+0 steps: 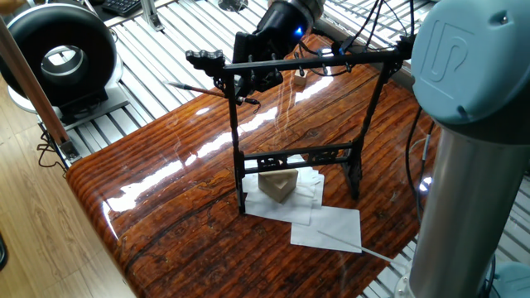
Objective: Place the brush on the pen rack
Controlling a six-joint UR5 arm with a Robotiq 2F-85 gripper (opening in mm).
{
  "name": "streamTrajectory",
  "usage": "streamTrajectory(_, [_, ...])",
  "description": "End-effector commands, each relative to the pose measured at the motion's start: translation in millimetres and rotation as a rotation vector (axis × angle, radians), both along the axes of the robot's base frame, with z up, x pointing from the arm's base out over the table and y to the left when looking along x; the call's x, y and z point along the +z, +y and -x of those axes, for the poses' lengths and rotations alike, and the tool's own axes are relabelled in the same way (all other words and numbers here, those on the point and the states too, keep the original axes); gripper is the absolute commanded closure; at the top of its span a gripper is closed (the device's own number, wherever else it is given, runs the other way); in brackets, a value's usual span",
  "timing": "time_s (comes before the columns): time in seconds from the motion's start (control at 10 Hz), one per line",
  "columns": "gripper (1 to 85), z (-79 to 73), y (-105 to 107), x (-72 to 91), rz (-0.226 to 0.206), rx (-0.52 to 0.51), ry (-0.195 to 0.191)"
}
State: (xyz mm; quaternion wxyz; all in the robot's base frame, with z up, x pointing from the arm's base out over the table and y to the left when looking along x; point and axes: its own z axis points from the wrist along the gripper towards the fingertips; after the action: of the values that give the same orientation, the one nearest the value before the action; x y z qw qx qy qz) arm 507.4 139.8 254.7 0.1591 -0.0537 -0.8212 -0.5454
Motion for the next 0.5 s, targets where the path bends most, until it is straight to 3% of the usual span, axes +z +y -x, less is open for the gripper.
streamTrajectory(0.0, [84.7,0.7,0,4.7,-0.02,-0.003,0.001])
streamTrajectory(0.1, [84.7,1.9,-2,1.5,-0.008,0.006,-0.009])
streamTrajectory(0.2, [84.7,6.8,-10,-15.9,0.059,0.044,-0.047])
streamTrajectory(0.4, [84.7,10.0,-13,-17.8,0.074,0.053,-0.041])
